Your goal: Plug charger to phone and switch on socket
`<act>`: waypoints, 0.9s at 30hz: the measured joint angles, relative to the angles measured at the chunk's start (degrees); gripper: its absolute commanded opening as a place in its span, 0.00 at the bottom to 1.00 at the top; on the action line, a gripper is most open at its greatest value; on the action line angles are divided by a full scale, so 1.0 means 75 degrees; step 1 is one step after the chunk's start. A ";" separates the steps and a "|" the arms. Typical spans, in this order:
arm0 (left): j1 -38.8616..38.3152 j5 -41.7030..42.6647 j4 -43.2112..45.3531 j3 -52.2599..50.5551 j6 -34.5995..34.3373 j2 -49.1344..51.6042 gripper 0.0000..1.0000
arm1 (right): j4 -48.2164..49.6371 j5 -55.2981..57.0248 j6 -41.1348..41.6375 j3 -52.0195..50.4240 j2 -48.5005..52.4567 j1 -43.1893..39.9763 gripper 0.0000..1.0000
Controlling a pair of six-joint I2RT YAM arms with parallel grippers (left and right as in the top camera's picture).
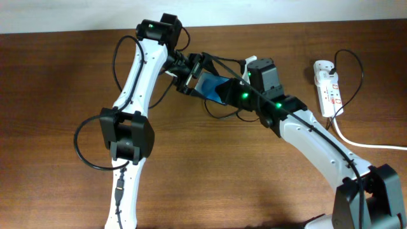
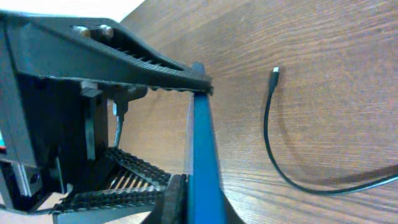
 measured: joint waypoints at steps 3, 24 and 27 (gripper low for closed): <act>0.0006 0.0012 -0.0050 0.0026 -0.0035 0.0000 0.43 | -0.0087 -0.0009 -0.0154 -0.0003 0.0017 0.0009 0.04; 0.0000 0.2215 0.4322 0.0096 0.3217 0.0000 0.81 | 0.0831 -0.0662 0.1568 -0.0032 -0.0542 -0.2681 0.04; 0.0000 0.3054 0.5374 0.0105 0.3340 0.0000 0.81 | 0.1789 -0.0664 0.2751 -0.0026 -0.0638 -0.2611 0.04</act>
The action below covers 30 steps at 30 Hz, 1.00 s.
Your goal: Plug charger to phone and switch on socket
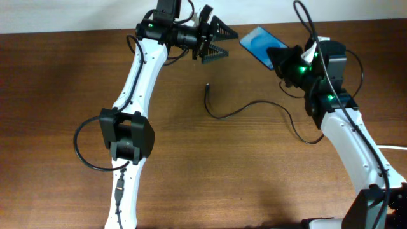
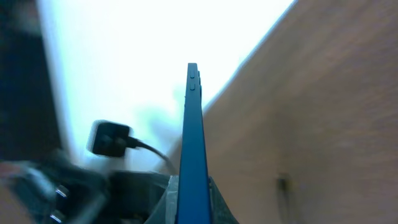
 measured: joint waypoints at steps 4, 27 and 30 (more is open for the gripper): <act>-0.0003 0.0417 0.0347 0.0000 -0.0175 0.0000 0.81 | 0.0332 0.0469 0.1466 0.0000 -0.0009 0.0420 0.04; -0.0038 0.0093 0.1370 0.0000 -0.1830 0.0000 0.58 | 0.0755 0.4135 0.4130 -0.0003 0.0038 0.2591 0.04; -0.0058 -0.0006 0.1370 0.0000 -0.1950 0.0000 0.54 | 0.0912 0.4226 0.4252 -0.0003 0.0184 0.2614 0.04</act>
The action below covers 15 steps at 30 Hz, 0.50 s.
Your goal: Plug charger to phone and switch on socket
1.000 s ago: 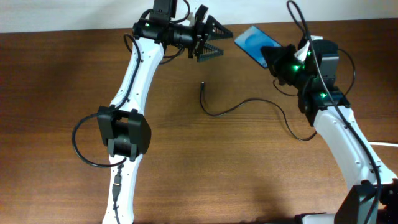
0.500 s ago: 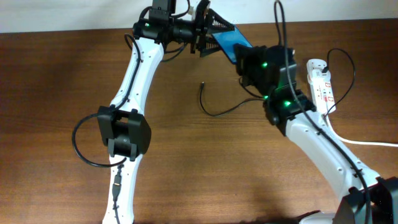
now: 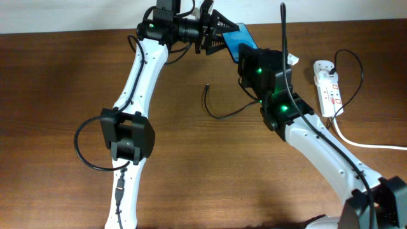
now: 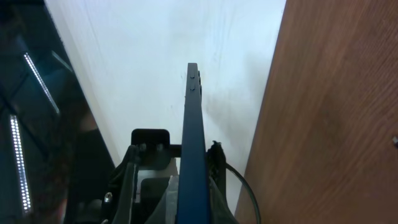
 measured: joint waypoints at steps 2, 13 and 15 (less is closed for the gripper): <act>-0.0003 -0.0079 0.0003 0.0000 -0.0050 0.0000 0.51 | 0.0219 0.0023 0.0035 -0.0003 0.0152 0.0044 0.04; -0.0099 -0.0554 -0.0006 0.0000 -0.0213 0.0000 0.22 | 0.0565 0.0309 0.0137 0.0000 0.0306 0.0297 0.04; -0.0114 -0.0629 -0.0015 0.0000 -0.0219 0.0000 0.14 | 0.0618 0.0350 0.0166 0.0000 0.0306 0.0294 0.04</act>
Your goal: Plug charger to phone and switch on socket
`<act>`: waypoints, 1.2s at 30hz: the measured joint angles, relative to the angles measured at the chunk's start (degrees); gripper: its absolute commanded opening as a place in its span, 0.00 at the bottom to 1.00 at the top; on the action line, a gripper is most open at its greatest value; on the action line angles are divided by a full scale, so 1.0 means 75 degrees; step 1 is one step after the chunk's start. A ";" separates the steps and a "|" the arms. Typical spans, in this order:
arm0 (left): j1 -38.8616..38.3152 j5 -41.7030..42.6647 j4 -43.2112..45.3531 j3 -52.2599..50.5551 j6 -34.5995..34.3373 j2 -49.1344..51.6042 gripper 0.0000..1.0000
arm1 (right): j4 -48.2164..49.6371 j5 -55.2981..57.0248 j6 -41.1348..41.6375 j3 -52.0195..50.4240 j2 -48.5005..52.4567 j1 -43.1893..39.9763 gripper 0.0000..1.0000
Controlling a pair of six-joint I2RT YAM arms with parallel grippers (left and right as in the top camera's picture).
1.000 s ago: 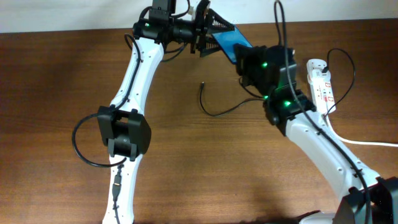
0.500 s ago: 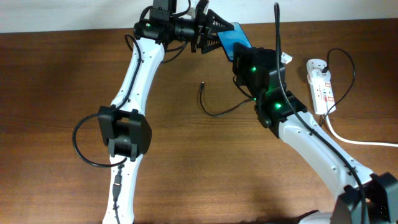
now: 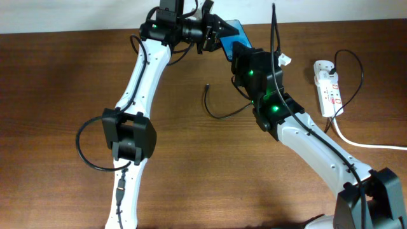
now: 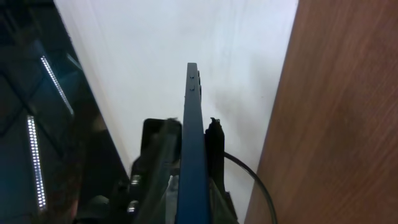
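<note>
The blue phone [image 3: 233, 33] is held up over the table's far edge, with my right gripper [image 3: 237, 53] shut on its lower end. In the right wrist view the phone [image 4: 193, 137] stands edge-on, rising from my right gripper [image 4: 194, 214]. My left gripper [image 3: 215, 30] reaches in from the left. Its dark fingers [image 4: 160, 155] stand on either side of the phone with narrow gaps, open. The black charger cable [image 3: 224, 113] lies on the wood with its plug end [image 3: 207, 86] free. The white socket strip [image 3: 327, 86] lies at the right.
The cable runs right toward the socket strip, where a white lead [image 3: 369, 145] leaves toward the right edge. A white wall [image 4: 186, 37] stands behind the table's far edge. Both arms cross over the table's upper middle.
My right gripper has carried the phone a little left and further between the left gripper's fingers, which now straddle it. The cable and socket strip lie as before.
At first both grippers met at the phone low over the table's middle. Then my right gripper held it alone, high at the far right, with the left gripper open and apart. After that the phone was brought back left, and now sits between the left fingers.
</note>
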 measured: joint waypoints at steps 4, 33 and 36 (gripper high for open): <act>0.0017 0.0058 0.0029 0.0000 -0.0405 0.0000 0.00 | 0.0061 0.0009 0.0635 0.0003 0.0000 0.0000 0.04; 0.0921 -0.0697 -0.0965 0.0006 0.1536 0.0009 0.00 | -0.0487 -0.3089 -0.4191 0.0038 0.0035 -0.1542 0.98; 0.1291 -0.0705 -0.1629 0.0003 0.2189 0.0009 0.00 | -0.1090 -0.3774 -0.4811 0.0047 0.0035 -0.2066 0.98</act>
